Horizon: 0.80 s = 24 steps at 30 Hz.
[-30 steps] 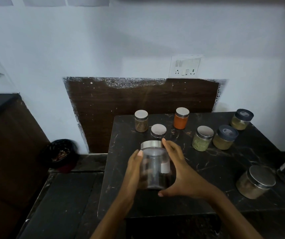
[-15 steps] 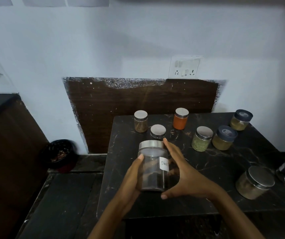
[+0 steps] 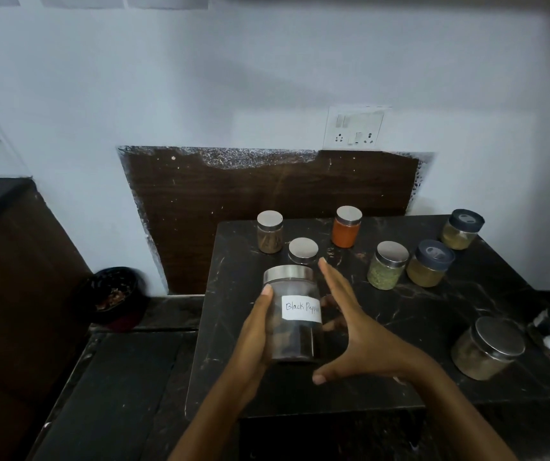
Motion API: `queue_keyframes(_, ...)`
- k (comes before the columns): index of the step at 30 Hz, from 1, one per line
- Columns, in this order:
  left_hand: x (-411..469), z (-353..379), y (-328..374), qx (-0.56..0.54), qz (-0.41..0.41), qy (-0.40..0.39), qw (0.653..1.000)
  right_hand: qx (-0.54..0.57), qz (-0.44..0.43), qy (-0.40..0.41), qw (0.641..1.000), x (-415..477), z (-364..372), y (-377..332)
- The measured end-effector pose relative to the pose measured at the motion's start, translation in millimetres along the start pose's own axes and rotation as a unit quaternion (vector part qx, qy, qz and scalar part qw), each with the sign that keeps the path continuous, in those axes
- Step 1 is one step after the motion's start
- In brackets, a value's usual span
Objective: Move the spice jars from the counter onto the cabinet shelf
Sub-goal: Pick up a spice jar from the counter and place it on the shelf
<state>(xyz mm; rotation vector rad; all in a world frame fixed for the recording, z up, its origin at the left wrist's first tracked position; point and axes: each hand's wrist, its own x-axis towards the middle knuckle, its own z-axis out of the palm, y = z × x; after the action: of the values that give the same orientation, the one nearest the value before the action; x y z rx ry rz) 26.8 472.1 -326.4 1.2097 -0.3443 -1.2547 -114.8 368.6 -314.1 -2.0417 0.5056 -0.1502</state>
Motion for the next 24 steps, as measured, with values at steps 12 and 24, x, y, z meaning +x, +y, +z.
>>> queue_keyframes(12,2.6,0.5,3.9,-0.036,-0.081,-0.011,0.996,-0.029,0.009,0.020,0.999,-3.0,3.3,-7.9)
queue_keyframes(24,6.8,6.4,18.1,0.078,0.030,-0.011,0.996,-0.054,-0.039,0.042,0.997,-0.6,-8.0,-26.0)
